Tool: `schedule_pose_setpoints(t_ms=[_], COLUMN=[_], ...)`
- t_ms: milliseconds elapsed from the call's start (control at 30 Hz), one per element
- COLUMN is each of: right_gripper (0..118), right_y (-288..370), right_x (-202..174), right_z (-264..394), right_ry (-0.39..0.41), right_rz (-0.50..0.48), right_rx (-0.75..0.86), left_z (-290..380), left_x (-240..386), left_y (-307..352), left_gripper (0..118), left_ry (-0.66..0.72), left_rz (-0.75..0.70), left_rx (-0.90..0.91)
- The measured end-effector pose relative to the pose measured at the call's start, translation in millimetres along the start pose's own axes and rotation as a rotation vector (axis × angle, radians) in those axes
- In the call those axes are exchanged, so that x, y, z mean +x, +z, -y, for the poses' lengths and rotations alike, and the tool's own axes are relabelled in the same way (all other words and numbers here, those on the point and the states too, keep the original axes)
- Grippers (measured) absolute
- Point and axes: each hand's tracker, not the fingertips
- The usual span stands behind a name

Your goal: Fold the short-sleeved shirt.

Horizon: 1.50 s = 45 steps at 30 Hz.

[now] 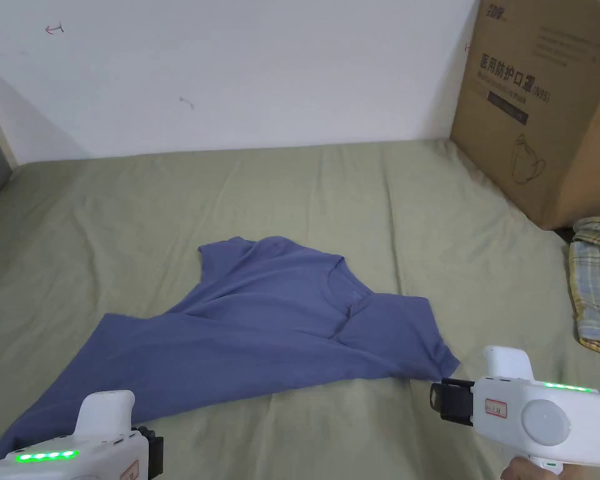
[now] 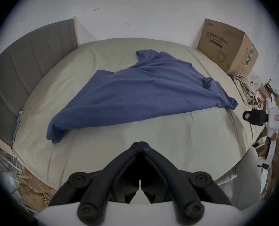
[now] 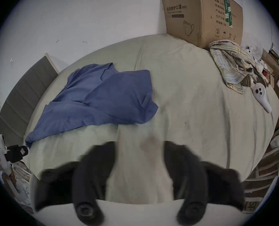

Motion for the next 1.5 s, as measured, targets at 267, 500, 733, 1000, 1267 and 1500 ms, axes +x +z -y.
schedule_pose_setpoints(t_ms=[267,500,733,1000,1267,1500], right_gripper=[71,18,7,7,7,7], right_y=[-53.8,-111.9,-90.2,-80.1,-87.6,-94.6], right_x=[9.1,2.8,-1.3,-7.2,-2.4,0.2], right_z=[-63.0,-60.5,-69.5,-87.7,-86.6,-81.8], right_ry=[0.011,0.110,0.103,0.061,0.023,0.018], right_rz=[-0.002,0.045,0.021,0.007,0.005,0.012], right_rx=[0.003,-0.122,-0.081,-0.057,-0.076,-0.100], left_z=[-17.6,-28.4,-39.7,-85.2,-175.5,-211.3], left_x=[4.4,9.2,8.2,-28.5,-80.7,-111.1], left_y=[-30.4,-51.1,-52.9,-61.1,-121.6,-198.7], left_gripper=[0,0,0,0,49,108], left_ry=[-0.007,-0.017,-0.009,0.061,0.106,0.073], left_rz=[0.021,-0.007,-0.006,-0.017,-0.104,-0.164], left_rx=[-0.038,-0.077,-0.078,-0.017,-0.016,-0.115])
